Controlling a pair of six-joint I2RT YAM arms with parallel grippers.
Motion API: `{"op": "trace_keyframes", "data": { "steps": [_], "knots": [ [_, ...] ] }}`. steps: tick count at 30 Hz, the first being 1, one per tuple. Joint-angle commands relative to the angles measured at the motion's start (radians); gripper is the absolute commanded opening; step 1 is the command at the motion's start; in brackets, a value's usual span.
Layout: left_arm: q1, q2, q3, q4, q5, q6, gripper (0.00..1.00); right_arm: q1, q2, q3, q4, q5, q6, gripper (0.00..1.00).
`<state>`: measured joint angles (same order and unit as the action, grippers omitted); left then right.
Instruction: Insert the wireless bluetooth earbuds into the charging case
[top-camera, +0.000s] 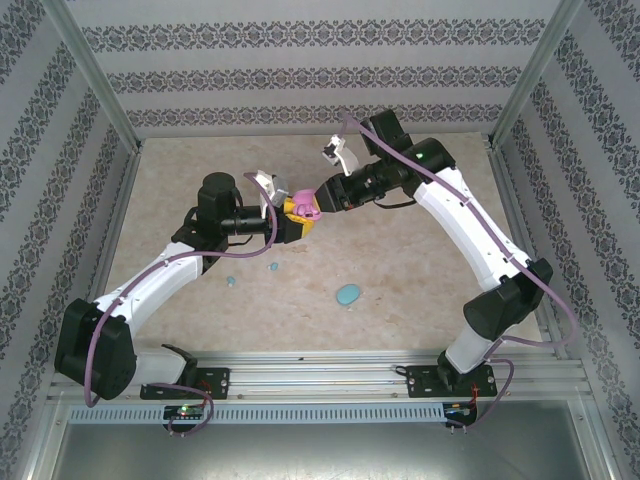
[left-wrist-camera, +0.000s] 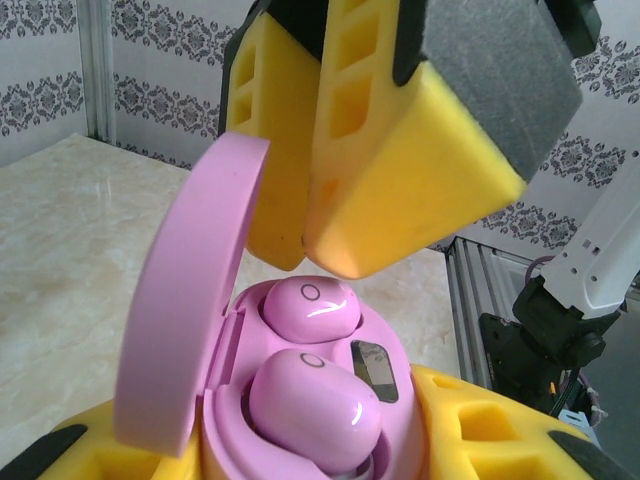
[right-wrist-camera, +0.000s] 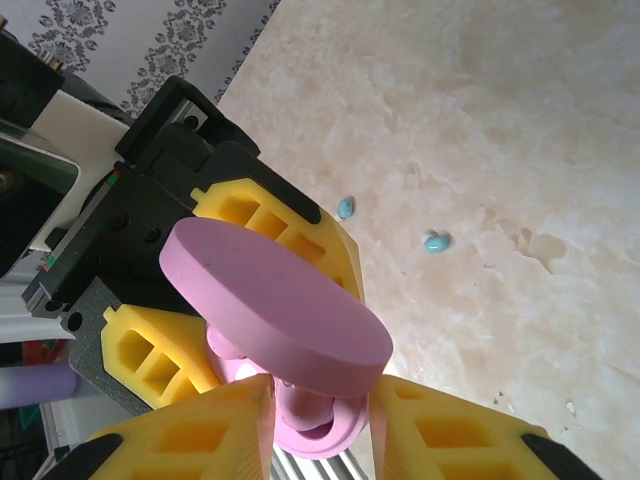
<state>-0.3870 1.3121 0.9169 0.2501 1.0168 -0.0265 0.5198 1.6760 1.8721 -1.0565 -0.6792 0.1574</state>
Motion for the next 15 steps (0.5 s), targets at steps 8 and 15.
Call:
{"op": "trace_keyframes", "data": {
  "steps": [8, 15],
  "knots": [
    [-0.012, -0.018, 0.021, 0.069, 0.029, -0.014, 0.26, -0.025, -0.063, 0.059, 0.065, -0.031, 0.074, 0.28],
    [-0.012, -0.029, 0.018, 0.073, 0.031, -0.007, 0.26, -0.052, -0.07, -0.029, 0.22, 0.02, 0.257, 0.32]
  ]
}}
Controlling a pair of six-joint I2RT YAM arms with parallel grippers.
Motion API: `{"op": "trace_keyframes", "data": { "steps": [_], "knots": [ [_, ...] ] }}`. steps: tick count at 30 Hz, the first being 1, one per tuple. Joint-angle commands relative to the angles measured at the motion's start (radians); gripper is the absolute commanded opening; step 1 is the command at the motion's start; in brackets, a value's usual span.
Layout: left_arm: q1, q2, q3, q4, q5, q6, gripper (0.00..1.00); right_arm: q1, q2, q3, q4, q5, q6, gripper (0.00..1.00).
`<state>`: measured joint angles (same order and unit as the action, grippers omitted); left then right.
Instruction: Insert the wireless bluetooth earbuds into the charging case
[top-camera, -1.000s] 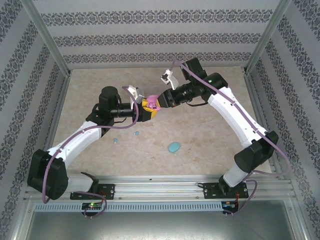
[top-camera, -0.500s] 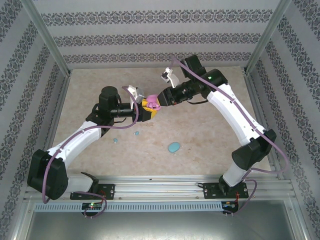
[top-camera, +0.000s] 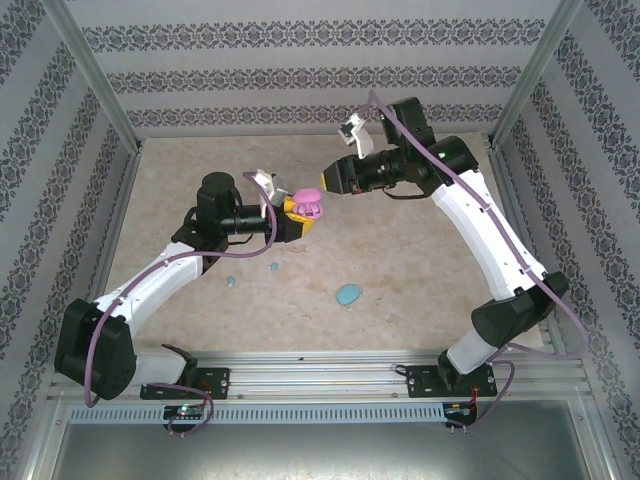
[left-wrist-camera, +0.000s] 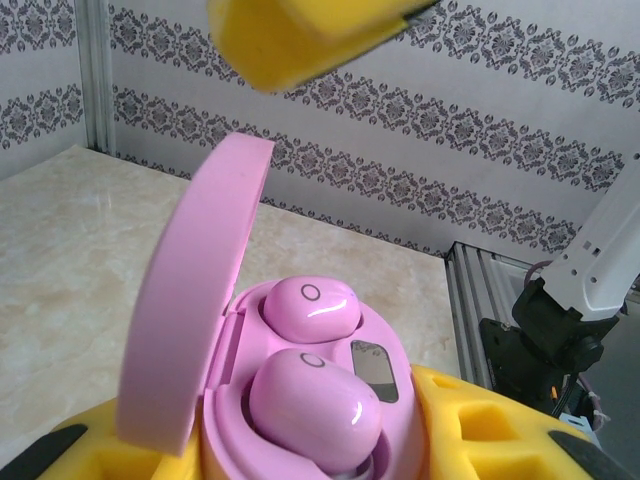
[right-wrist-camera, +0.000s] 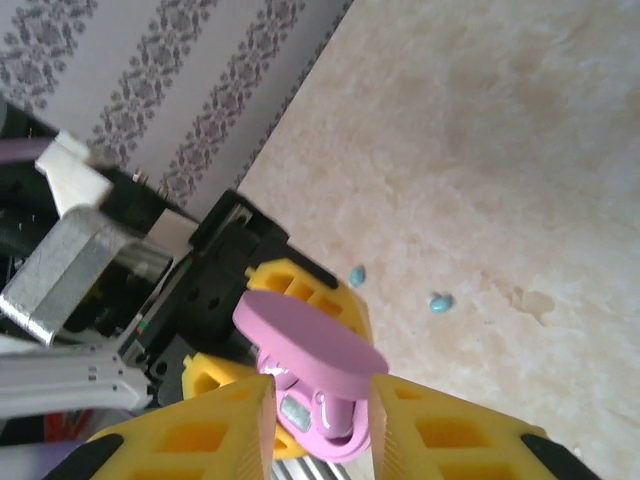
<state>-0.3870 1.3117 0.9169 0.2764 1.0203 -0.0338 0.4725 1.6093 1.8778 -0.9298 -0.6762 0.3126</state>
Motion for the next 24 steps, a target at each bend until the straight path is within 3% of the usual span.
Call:
{"op": "trace_keyframes", "data": {
  "steps": [1, 7, 24],
  "knots": [
    [-0.012, -0.027, 0.02, 0.048, 0.026, -0.001, 0.26, -0.004, 0.003, -0.04, 0.108, 0.012, 0.121, 0.33],
    [-0.012, -0.021, 0.035, 0.047, 0.013, -0.017, 0.26, 0.011, 0.042, -0.046, 0.151, -0.034, 0.178, 0.42],
    [-0.01, 0.042, 0.066, 0.167, -0.037, -0.191, 0.26, 0.026, -0.028, -0.221, 0.237, -0.061, 0.249, 0.48]
  ]
}}
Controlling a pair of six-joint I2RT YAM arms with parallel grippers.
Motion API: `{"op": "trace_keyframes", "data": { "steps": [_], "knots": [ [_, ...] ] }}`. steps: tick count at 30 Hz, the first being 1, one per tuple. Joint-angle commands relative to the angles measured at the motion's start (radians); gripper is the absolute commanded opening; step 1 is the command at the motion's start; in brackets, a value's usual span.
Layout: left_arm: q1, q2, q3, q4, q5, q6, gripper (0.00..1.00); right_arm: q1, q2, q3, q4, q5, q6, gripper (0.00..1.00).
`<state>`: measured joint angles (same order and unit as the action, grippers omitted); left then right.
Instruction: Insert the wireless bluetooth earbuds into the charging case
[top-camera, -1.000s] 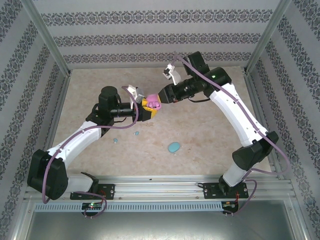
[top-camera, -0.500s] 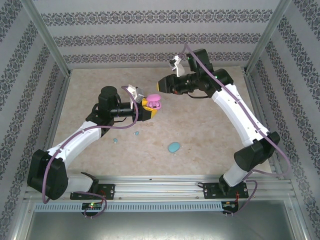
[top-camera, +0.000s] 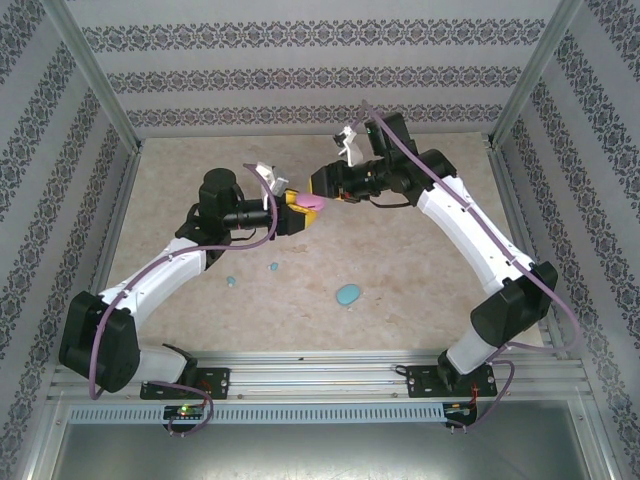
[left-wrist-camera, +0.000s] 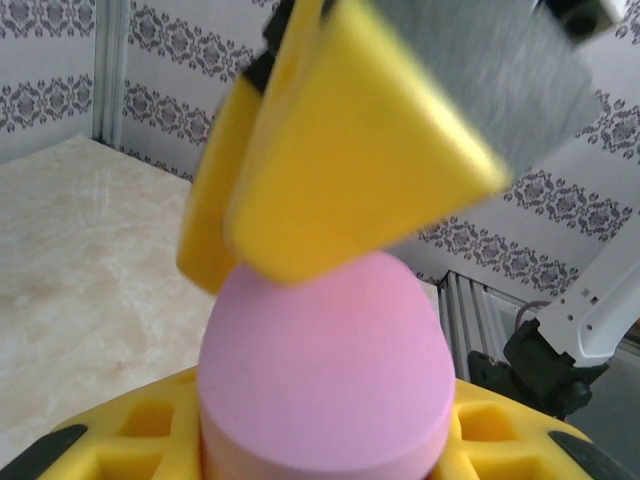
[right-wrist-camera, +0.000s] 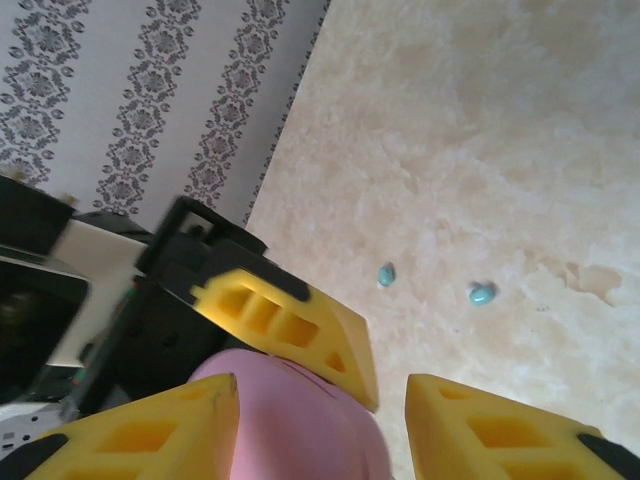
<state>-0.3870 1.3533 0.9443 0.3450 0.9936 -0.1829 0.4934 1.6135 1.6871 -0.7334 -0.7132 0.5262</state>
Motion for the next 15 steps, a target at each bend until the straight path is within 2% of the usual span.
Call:
{"op": "trace_keyframes", "data": {
  "steps": [1, 6, 15],
  "knots": [
    [-0.01, 0.001, 0.036, 0.117, -0.012, -0.055, 0.26, 0.005, -0.036, -0.045, 0.056, -0.031, 0.05, 0.48],
    [-0.01, 0.005, 0.021, 0.191, -0.023, -0.111, 0.26, 0.005, -0.046, -0.104, 0.136, -0.062, 0.128, 0.49],
    [-0.01, 0.008, 0.024, 0.218, -0.07, -0.121, 0.26, 0.007, -0.058, -0.2, 0.339, -0.135, 0.33, 0.5]
  ]
}}
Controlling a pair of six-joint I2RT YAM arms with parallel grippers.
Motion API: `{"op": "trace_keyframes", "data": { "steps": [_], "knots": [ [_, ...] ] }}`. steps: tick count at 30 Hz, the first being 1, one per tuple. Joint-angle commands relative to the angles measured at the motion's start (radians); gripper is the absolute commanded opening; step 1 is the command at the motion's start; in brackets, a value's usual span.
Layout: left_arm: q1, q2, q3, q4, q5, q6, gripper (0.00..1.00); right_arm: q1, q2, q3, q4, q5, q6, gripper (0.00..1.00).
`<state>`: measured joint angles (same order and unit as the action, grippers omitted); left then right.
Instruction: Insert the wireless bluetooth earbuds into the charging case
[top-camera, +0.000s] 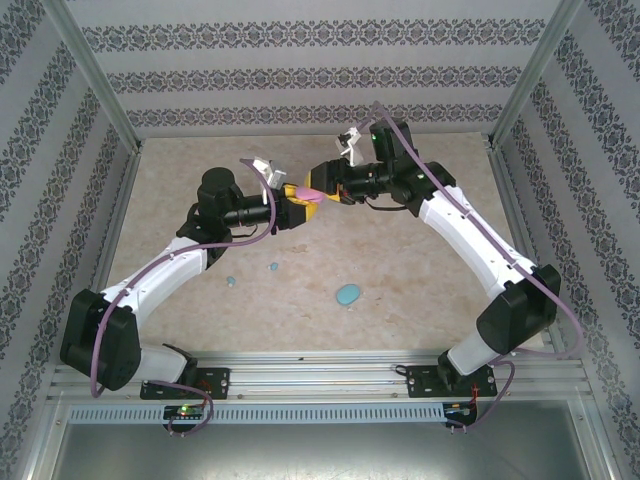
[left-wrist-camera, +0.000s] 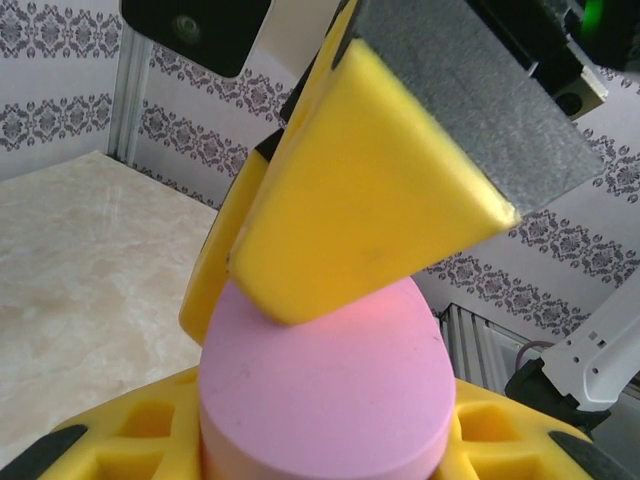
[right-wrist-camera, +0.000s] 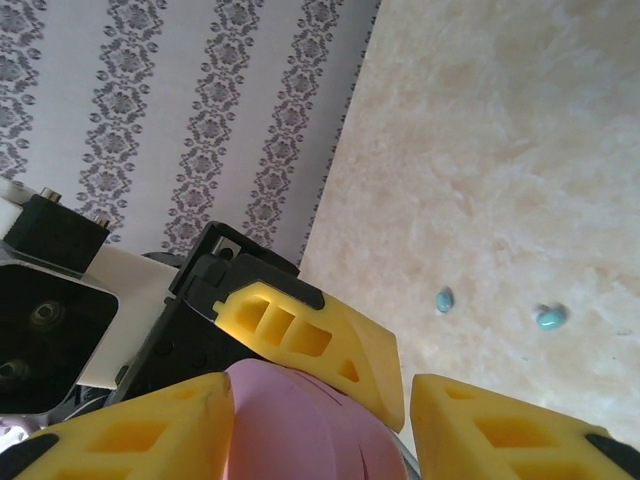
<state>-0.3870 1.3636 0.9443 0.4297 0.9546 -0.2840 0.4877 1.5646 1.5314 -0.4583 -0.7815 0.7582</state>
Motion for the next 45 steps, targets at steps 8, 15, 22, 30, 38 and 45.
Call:
{"op": "trace_keyframes", "data": {
  "steps": [8, 15, 22, 30, 38, 45],
  "knots": [
    [-0.01, 0.006, 0.045, 0.099, -0.057, -0.013, 0.26, 0.014, -0.008, -0.083, 0.17, -0.105, 0.207, 0.46],
    [-0.01, 0.0, 0.038, 0.07, -0.046, 0.028, 0.36, 0.009, 0.0, -0.132, 0.331, -0.135, 0.346, 0.23],
    [-0.015, -0.016, 0.046, 0.029, -0.025, 0.081, 0.55, 0.008, 0.017, -0.14, 0.404, -0.157, 0.414, 0.15],
    [-0.014, -0.043, 0.065, -0.065, -0.061, 0.138, 0.74, -0.006, 0.025, -0.163, 0.464, -0.163, 0.462, 0.11],
    [0.036, -0.189, 0.043, -0.284, -0.238, 0.256, 1.0, -0.083, 0.021, -0.149, 0.349, -0.113, 0.347, 0.11],
    [0.096, -0.286, 0.04, -0.476, -0.404, 0.262, 1.0, -0.107, 0.128, -0.114, 0.275, -0.032, 0.192, 0.12]
  ]
}}
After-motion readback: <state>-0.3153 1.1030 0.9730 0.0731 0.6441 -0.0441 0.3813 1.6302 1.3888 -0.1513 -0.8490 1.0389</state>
